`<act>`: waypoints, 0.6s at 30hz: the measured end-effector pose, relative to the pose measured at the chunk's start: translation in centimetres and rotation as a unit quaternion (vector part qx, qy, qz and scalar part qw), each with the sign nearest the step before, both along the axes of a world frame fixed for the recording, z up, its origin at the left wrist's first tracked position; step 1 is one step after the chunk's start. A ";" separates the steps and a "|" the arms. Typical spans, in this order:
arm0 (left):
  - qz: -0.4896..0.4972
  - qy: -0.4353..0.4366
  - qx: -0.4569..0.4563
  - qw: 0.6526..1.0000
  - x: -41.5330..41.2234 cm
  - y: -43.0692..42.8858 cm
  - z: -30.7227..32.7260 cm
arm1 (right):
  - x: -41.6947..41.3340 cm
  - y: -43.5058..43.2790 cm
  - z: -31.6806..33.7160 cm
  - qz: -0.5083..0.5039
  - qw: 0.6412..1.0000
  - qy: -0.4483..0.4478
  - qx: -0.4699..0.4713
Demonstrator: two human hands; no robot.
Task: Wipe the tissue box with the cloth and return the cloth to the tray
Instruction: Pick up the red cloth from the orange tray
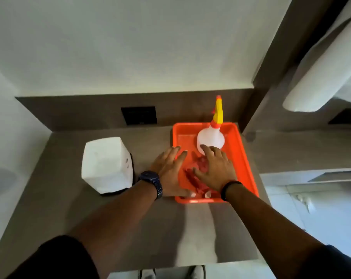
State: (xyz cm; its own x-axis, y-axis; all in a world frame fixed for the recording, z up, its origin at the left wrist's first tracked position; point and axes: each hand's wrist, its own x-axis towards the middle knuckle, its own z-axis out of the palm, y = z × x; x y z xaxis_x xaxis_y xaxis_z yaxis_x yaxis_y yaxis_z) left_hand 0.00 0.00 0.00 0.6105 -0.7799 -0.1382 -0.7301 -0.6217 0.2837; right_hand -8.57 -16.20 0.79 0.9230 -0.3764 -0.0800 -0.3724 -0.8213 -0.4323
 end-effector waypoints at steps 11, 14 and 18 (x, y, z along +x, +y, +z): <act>-0.002 0.047 0.014 0.999 -1.0 -0.6 -4.6 | 0.4 -0.7 -6.0 0.043 0.988 0.097 -0.109; -0.003 0.055 0.015 0.998 -0.6 -0.1 -3.6 | 0.5 -0.7 -5.9 -0.002 0.996 0.070 -0.053; 0.021 0.017 -0.019 0.999 2.3 2.5 0.5 | 2.2 0.4 -3.3 -0.115 0.980 -0.096 0.133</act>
State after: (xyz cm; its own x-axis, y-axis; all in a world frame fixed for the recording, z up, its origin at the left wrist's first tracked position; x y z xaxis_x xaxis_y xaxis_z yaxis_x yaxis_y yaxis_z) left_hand 2.32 2.50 0.54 0.6378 -0.7592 -0.1300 -0.6935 -0.6395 0.3318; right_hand -6.34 -15.78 -2.55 0.8235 -0.5661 -0.0367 -0.4255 -0.5736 -0.7000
